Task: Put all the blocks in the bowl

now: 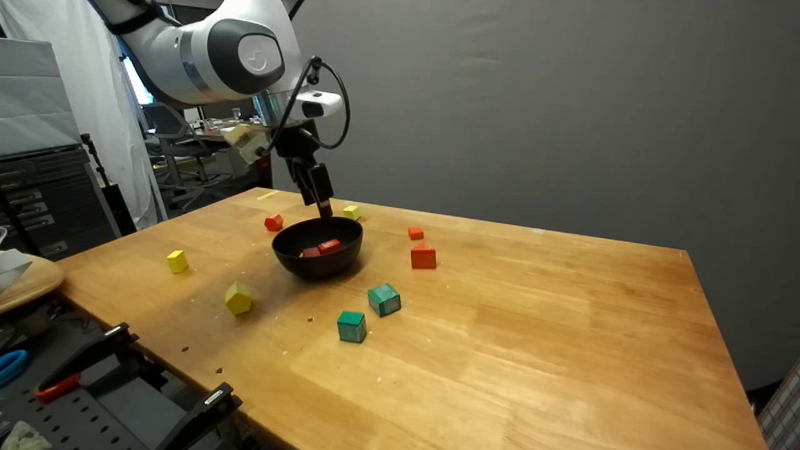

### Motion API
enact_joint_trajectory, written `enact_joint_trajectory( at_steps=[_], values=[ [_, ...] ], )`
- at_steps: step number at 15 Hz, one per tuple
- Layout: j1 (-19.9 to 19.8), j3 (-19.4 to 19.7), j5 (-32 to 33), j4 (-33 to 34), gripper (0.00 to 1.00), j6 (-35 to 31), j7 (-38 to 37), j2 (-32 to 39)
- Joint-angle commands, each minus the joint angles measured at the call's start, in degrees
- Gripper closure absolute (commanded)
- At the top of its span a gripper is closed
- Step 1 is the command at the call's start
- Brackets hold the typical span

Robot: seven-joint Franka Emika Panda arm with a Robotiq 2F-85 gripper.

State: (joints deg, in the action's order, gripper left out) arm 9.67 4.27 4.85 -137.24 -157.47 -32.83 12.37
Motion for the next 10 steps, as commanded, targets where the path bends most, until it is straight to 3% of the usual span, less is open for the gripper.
enact_joint_trajectory(
  at_steps=[1, 4, 6, 7, 8, 10],
  values=[
    [3.2, 5.1, 9.8, -1.0, 0.00, -5.1, -13.5, -3.5],
    [5.2, 10.0, 21.0, 4.9, 0.00, -6.2, -26.0, 0.2],
    [6.1, 11.8, 27.0, 10.4, 0.00, -3.5, -29.9, 4.2],
    [5.9, 10.8, 26.1, 11.1, 0.00, -2.6, -29.1, 4.5],
    [4.3, 10.1, 24.4, 6.6, 0.00, -4.3, -26.7, 1.2],
    [4.8, 10.1, 24.5, 9.0, 0.00, -3.7, -27.0, 3.4]
  ],
)
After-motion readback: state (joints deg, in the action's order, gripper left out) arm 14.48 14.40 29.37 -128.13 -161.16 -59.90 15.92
